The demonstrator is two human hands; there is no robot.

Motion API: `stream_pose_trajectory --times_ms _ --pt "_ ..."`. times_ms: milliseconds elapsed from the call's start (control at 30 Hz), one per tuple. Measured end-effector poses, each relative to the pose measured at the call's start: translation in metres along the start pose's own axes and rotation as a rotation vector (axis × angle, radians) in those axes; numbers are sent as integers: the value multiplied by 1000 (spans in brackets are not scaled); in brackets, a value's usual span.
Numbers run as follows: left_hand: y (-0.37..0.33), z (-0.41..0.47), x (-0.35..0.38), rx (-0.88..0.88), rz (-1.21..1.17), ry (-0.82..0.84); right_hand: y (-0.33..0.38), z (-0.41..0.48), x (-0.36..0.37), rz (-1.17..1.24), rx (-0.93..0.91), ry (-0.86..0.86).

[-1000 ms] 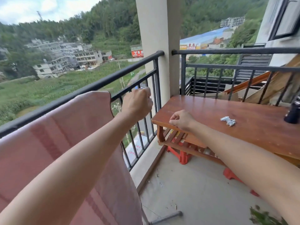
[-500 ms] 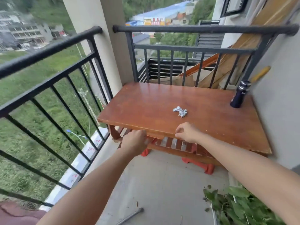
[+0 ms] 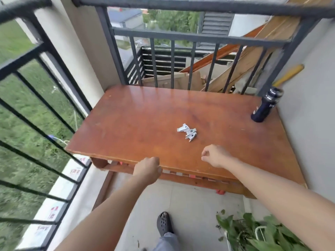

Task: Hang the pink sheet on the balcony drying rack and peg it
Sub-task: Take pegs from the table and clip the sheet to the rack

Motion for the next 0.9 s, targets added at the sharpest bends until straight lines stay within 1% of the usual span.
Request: stream_pose_trajectory --times_ms 133,233,333,467,633,700,800,900 --pt "2 60 12 36 7 82 0 54 -6 -27 37 -6" --pt "-1 90 16 56 5 137 3 81 -7 -77 29 6" --pt "-5 117 21 56 -15 178 9 116 -7 -161 -47 -5" --pt "-10 150 34 -1 -51 227 14 177 2 -212 -159 9" --pt "-26 181 51 -75 -92 284 11 229 28 -257 -285 122" --pt "-35 197 51 -94 -103 274 8 237 32 -257 -349 126" --pt "-52 228 44 -105 -130 190 0 242 33 -238 -430 107" --pt "-73 261 38 -100 -141 103 -13 247 27 -183 -405 73"
Point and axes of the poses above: each hand's wrist, its own z-axis towards the middle knuckle, its own x-axis out of the palm, y = z × x, the point moved 5 cm from there along z, towards the middle knuckle, and after that the axes turned 10 degrees about z, right-handed, at the moved point
